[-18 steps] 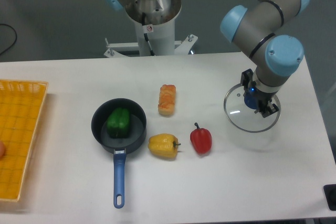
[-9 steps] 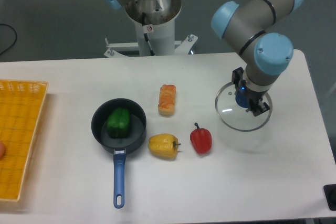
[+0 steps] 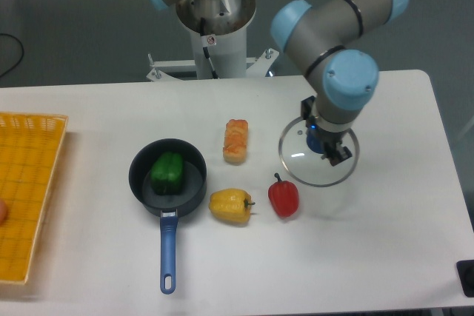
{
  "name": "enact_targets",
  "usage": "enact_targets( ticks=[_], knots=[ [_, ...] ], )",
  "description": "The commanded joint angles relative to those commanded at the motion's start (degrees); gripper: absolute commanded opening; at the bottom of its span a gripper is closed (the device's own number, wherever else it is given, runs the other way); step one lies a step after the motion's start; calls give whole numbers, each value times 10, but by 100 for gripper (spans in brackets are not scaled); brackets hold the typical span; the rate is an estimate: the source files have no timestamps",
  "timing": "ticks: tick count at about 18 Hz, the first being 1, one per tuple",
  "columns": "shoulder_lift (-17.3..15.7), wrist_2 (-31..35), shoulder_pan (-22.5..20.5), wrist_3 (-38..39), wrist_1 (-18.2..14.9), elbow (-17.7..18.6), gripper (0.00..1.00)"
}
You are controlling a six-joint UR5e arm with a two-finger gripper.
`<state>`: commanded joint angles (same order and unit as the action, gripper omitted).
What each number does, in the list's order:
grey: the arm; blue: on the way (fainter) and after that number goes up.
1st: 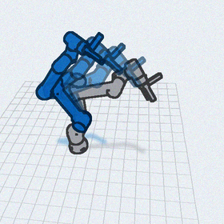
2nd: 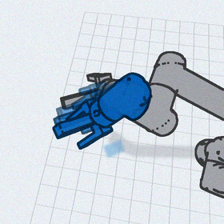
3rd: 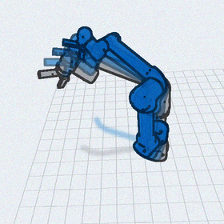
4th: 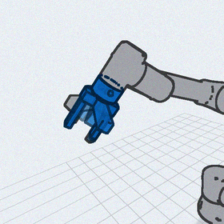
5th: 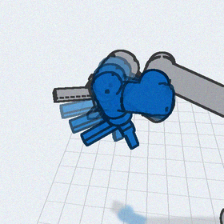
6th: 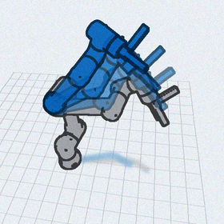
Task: Close the pot lid
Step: 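Carry the glass lid over the dark pan with the green pepper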
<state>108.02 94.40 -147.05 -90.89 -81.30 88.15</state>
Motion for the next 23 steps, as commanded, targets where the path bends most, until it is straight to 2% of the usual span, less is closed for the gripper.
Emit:
enact_targets(
  ticks=[5,12,21,23],
  knots=[
    [-17,-23,58,83,-8,1,54],
    [-18,-42,125,167,-3,-2,54],
    [-18,-59,191,228,19,9,54],
    [-22,-59,197,233,46,25,54]
  ],
)
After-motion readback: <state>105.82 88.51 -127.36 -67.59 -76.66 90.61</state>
